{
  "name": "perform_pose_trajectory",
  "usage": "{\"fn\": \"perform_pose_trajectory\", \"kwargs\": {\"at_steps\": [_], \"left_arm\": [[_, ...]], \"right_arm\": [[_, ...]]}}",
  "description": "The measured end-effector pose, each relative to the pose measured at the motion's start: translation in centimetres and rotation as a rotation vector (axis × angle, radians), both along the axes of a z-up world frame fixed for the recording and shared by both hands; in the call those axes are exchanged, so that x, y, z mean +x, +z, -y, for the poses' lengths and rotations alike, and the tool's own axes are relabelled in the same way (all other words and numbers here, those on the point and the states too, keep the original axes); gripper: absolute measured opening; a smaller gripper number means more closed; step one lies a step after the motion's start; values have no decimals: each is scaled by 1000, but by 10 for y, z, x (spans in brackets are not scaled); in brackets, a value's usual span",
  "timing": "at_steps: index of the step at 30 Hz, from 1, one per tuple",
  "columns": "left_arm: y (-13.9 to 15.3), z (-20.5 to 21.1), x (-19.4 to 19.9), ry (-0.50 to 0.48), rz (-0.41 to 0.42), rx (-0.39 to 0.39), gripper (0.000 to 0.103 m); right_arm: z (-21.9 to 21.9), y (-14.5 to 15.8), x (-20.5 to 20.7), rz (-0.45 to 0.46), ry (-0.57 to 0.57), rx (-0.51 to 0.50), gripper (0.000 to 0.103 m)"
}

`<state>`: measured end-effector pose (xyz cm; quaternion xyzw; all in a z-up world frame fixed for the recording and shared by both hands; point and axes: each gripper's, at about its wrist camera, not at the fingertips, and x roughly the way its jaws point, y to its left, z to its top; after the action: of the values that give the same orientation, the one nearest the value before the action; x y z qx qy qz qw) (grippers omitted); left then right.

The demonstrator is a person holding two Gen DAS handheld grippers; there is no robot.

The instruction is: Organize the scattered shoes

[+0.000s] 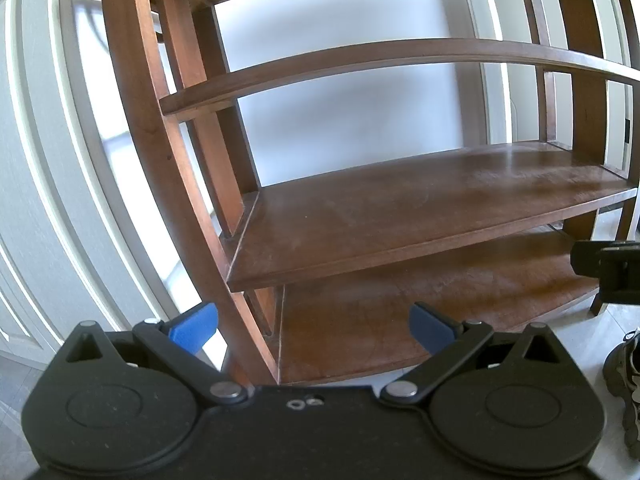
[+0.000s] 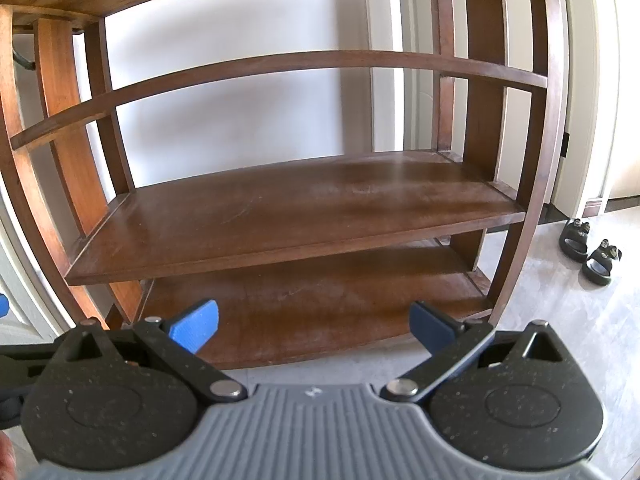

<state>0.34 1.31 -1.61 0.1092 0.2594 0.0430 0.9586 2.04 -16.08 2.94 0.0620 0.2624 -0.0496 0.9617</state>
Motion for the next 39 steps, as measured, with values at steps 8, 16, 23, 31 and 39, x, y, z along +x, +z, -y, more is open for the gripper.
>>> {"fn": "perform_pose_trajectory", "kwargs": {"at_steps": [8,16,23,31,39], "left_arm": [[1,0,1,-2,4,10,103],[12,5,-4,18,-15,21,103],[15,0,0,35,-50,-5,103],[8,-21,3,111,-37,-4,103],[5,-61,0,188,24,5,103]], "right_arm": [[1,0,2,-1,1,4,103],[-1,0,1,-1,4,5,103],[-4,-1,0,1,8,-3,103],[-12,-4,2,-5,28,-18,103],[-26,-10,5,-11,60,-35,103]]}}
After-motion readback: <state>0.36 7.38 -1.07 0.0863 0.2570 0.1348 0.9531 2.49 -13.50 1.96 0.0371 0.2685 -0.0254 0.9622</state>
